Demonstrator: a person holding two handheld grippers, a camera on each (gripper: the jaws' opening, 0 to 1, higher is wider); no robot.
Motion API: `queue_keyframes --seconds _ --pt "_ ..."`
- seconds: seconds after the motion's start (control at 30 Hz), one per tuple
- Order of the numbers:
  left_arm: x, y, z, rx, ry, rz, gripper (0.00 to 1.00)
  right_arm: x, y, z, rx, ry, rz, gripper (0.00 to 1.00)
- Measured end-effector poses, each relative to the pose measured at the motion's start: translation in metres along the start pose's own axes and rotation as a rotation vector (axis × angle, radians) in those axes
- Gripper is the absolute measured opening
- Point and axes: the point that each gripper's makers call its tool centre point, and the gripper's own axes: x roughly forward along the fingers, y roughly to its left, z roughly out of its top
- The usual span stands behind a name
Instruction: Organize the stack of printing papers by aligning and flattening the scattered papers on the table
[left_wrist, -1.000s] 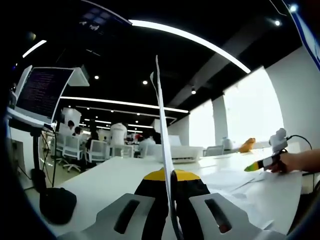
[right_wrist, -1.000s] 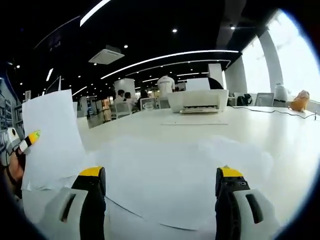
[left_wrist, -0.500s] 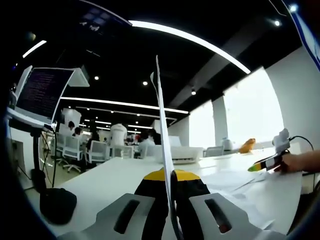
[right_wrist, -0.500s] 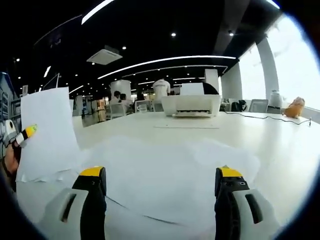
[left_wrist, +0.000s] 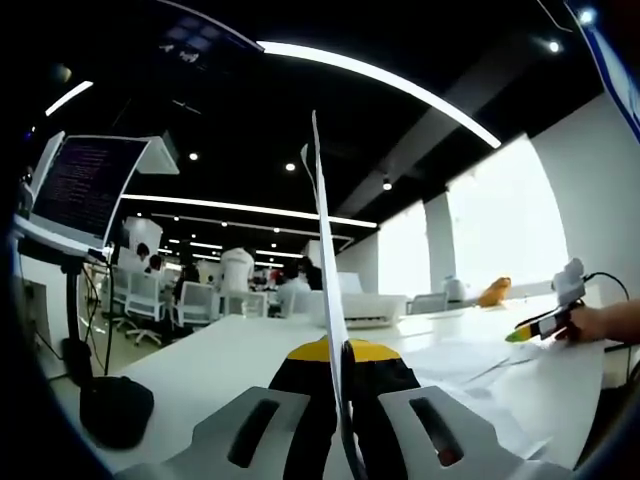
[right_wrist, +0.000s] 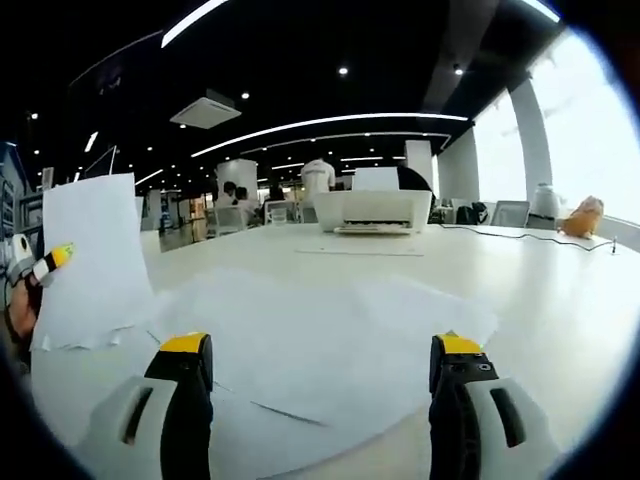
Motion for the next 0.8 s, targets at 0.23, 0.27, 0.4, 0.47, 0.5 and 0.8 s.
queue_keyframes --seconds 0.23,0.27,0.4,0.47,0.5,0.8 --pt "0.0 0.0 0.0 -0.002 -0.001 0.0 0.07 -0.006 0.01 -0.007 -0.023 0.029 0.036 0.8" --pt "0.0 0.0 0.0 -0.001 -0.001 0.0 0.07 -0.006 0.012 -0.007 -0.024 0.033 0.04 0.8" --pt "0.0 -0.001 0.001 -0.002 -0.002 0.0 0.07 -0.005 0.014 -0.009 -0.037 0.04 0.047 0.8" --pt "0.0 0.0 0.0 -0.001 -0.001 0.0 0.07 -0.004 0.017 -0.01 -0.049 0.045 0.06 0.79" --pt "0.0 0.0 0.0 -0.002 -0.001 0.0 0.07 -0.003 0.019 -0.01 -0.053 0.045 0.066 0.79" --pt "0.001 -0.002 -0.001 0.007 0.009 -0.006 0.06 0.012 0.017 0.0 -0.08 0.017 0.089 0.8"
